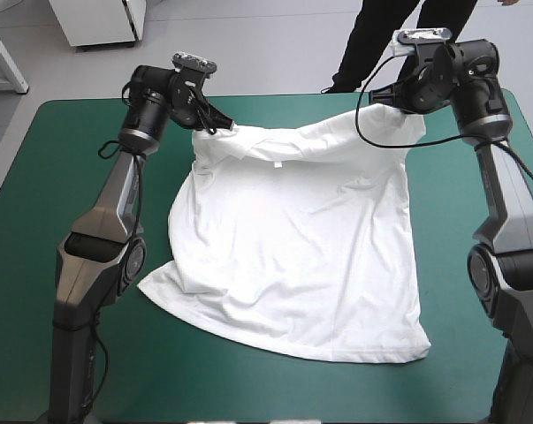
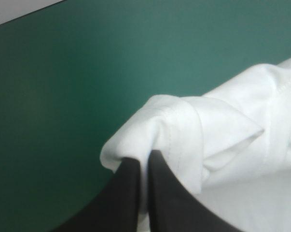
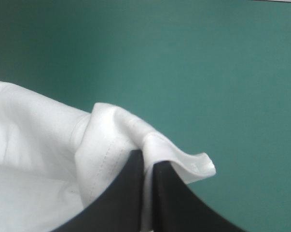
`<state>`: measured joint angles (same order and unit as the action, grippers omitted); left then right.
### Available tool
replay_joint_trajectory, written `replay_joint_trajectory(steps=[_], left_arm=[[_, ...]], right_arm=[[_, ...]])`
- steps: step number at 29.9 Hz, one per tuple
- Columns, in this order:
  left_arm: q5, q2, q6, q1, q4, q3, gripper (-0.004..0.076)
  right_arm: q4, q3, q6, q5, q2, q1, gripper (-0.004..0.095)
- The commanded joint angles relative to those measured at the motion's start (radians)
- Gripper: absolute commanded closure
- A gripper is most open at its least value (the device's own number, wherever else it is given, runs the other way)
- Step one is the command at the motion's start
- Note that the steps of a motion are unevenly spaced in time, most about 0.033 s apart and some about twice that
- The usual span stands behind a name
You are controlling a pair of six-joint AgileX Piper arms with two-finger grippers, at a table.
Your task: Fold the cloth
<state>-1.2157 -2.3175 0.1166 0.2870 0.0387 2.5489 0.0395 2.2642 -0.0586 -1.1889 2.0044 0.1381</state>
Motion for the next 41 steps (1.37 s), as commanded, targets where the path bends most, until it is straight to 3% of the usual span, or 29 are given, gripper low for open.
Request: replay_joint_trajectory(steps=[1, 6, 10, 13, 16, 18, 20, 22, 24, 32, 37, 41], left_arm=[[0.138, 0.026, -0.029, 0.000, 0.013, 0.048, 0.0746], [0.308, -0.017, -0.043, -0.028, 0.023, 0.048, 0.0746], [0.354, -0.037, -0.043, -0.067, 0.012, 0.048, 0.0745], [0.373, -0.040, -0.021, -0.088, -0.002, 0.048, 0.0738], [0.393, -0.038, 0.020, -0.100, -0.051, 0.048, 0.0646], [0.375, -0.034, 0.024, -0.100, -0.066, 0.053, 0.0523], [0.320, -0.020, 0.024, -0.100, -0.074, 0.053, 0.0381], [0.242, -0.005, 0.024, -0.098, -0.074, 0.054, 0.0285], [0.183, 0.015, 0.026, -0.098, -0.070, 0.055, 0.0253], [-0.070, 0.090, 0.039, -0.112, -0.065, 0.055, 0.0323], [-0.073, 0.199, 0.031, -0.127, -0.115, -0.034, 0.0365], [-0.073, 0.346, 0.031, -0.127, -0.115, -0.233, 0.0367]], right_arm=[[-0.002, 0.027, 0.032, 0.118, 0.003, -0.021, 0.0925], [-0.009, 0.027, -0.003, 0.233, 0.070, -0.029, 0.0925], [-0.045, 0.027, -0.028, 0.211, 0.113, -0.040, 0.0908], [-0.087, 0.022, 0.041, 0.185, 0.126, -0.042, 0.0776], [-0.117, 0.022, 0.059, 0.168, 0.129, -0.042, 0.0545], [-0.125, 0.025, 0.059, 0.133, 0.129, -0.042, 0.0413], [-0.125, 0.045, 0.059, 0.062, 0.129, -0.042, 0.0345], [-0.122, 0.065, 0.059, 0.013, 0.129, -0.042, 0.0349], [-0.122, 0.099, 0.059, -0.019, 0.125, -0.042, 0.0369], [-0.140, 0.124, 0.051, -0.062, 0.036, -0.037, 0.0467], [-0.136, -0.049, 0.059, -0.061, -0.100, -0.037, 0.0466], [-0.163, -0.262, 0.045, -0.061, -0.226, -0.039, 0.0466]])
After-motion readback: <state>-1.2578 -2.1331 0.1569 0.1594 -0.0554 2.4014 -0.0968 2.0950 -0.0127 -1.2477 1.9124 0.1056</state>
